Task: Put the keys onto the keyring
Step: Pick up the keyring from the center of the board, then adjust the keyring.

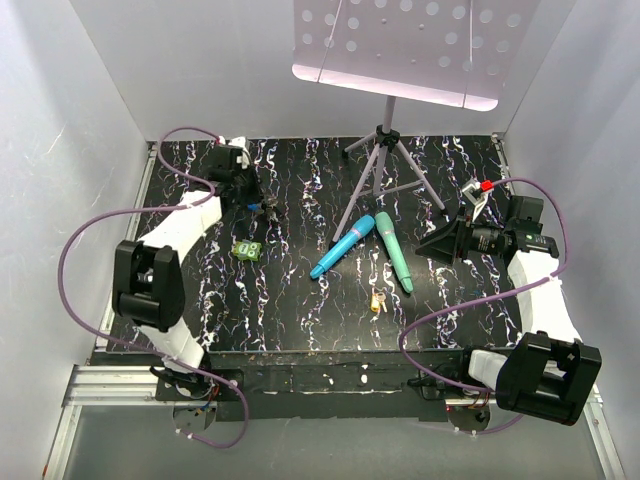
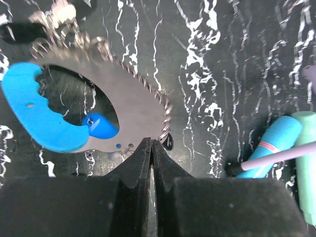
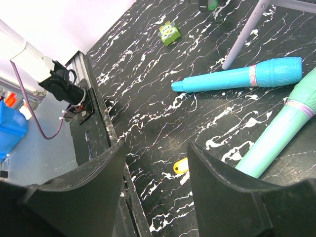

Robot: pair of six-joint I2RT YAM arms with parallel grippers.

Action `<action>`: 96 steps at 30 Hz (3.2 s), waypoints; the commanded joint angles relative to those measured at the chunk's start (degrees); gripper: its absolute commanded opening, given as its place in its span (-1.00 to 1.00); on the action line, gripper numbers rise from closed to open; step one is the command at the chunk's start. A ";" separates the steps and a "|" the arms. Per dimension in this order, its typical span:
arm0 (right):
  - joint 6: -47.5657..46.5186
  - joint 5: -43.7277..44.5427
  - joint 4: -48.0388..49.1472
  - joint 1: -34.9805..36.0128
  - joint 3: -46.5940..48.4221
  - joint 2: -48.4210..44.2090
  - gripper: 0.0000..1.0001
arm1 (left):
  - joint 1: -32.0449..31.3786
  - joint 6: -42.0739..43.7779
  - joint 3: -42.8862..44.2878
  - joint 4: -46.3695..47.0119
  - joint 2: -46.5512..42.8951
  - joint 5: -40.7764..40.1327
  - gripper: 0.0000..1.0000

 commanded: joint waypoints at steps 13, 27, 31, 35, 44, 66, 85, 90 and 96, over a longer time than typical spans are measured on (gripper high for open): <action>-19.10 -10.55 -11.58 -0.29 0.67 -1.82 0.21 | 1.83 9.60 0.13 -8.75 -22.32 10.28 -1.00; -67.55 -1.52 -59.94 5.67 18.77 11.55 0.21 | 1.83 23.93 -12.88 -12.00 -42.98 21.62 -1.00; -71.08 2.88 -59.51 11.20 20.79 8.12 0.29 | 1.83 25.77 -13.76 -12.36 -46.15 25.22 -1.00; -69.33 7.79 -58.80 17.71 24.12 6.45 0.32 | 1.83 26.30 -15.87 -12.44 -49.84 29.44 -1.00; -65.02 19.50 -59.68 26.77 33.88 7.15 0.33 | 1.83 23.24 -22.73 -12.44 -60.21 35.34 -1.00; -54.91 27.05 -46.68 44.26 36.35 3.81 0.34 | 0.69 19.80 -29.41 -10.60 -66.46 42.90 -1.00; -27.49 23.29 -8.19 55.51 27.74 3.98 0.37 | 0.42 18.13 -36.26 -1.28 -69.88 44.83 -1.00; -20.91 20.12 -0.99 57.54 28.53 9.16 0.29 | 0.42 18.75 -38.20 1.52 -70.50 46.06 -1.00; -15.10 17.22 6.75 58.94 30.63 15.75 0.15 | 0.24 18.83 -39.52 4.17 -70.24 49.58 -1.00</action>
